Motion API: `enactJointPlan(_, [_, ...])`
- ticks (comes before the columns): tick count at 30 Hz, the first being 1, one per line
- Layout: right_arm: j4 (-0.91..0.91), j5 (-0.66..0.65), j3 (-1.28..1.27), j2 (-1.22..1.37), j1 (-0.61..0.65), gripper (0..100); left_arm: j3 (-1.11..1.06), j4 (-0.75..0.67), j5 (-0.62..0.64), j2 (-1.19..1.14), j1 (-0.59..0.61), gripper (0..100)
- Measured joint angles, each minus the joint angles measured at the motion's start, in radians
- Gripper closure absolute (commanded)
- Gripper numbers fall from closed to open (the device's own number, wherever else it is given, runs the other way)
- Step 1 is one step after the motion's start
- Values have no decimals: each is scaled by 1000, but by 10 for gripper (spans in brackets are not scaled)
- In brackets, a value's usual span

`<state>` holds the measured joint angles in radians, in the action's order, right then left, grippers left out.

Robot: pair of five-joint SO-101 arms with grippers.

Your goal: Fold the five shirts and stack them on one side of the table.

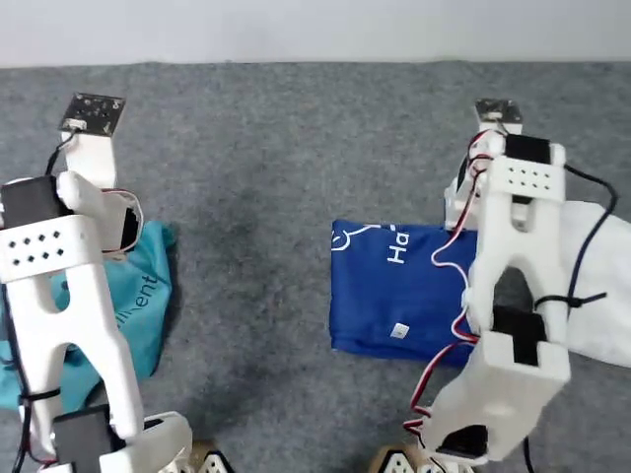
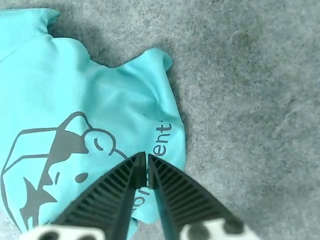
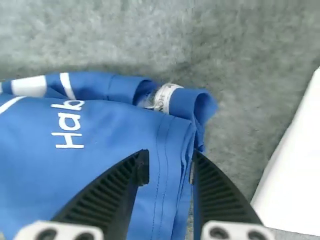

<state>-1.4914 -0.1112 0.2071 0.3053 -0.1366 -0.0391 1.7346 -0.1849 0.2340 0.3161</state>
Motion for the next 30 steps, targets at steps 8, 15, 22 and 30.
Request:
enactJointPlan(8, [15, 0, 8, 89, 0, 855, -43, 0, 0, 0, 0, 985])
enactJointPlan(15, [34, 0, 8, 112, 0, 948, -77, -2, 0, 0, 0, 985])
enactJointPlan(22, [34, 0, 8, 112, -2, 987, -83, -8, 0, 0, 0, 985])
enactJointPlan(30, [32, -86, 8, 66, -2, 989, -83, -8, 0, 0, 0, 985])
